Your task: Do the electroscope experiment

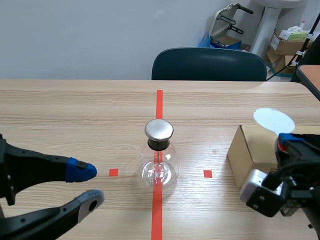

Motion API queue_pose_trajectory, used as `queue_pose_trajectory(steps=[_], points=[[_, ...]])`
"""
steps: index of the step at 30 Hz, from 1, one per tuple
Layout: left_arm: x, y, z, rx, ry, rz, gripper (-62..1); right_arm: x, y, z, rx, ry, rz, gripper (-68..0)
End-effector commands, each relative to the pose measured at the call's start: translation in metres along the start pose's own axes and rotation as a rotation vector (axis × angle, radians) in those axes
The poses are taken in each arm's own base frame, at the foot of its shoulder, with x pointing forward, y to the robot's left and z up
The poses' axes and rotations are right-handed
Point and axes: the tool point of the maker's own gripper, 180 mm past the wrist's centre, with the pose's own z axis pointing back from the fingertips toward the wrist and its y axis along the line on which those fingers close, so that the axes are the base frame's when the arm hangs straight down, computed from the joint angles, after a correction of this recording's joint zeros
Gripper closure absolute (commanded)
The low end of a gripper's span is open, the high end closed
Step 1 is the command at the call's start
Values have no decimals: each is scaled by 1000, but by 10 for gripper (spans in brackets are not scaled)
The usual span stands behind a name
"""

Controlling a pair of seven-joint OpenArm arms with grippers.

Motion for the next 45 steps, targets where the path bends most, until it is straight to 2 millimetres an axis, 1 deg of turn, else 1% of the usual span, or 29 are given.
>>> queue_pose_trajectory(steps=[1,5,8,11,14,18,21,28,31,35,45], points=[[5,4,-1,32,-40,9,-173,-1,-16,-6,-52,4,12,-8],[-4,17,0,90,-38,-18,-149,6,-25,-15,-79,4,46,-8],[-12,32,0,149,-44,-11,-137,14,-26,-21,-90,12,47,-8],[-21,49,-1,217,-47,1,-80,21,-28,-27,-99,20,51,-8],[-28,63,-1,257,-47,6,-55,27,-27,-32,-93,29,56,-8],[-38,74,-3,279,-36,5,-55,36,-30,-38,-105,33,63,-8],[-50,82,-7,291,-23,17,-55,43,-33,-43,-120,33,73,-8],[-84,89,-22,287,28,43,-55,59,-21,-48,-72,22,107,-8],[-94,94,-28,296,41,44,-27,65,-15,-50,-68,15,129,-8],[-102,97,-34,291,47,43,-25,70,-7,-50,-53,6,142,-8],[-119,106,-49,280,76,40,-25,70,-11,-48,-79,17,153,-8]])
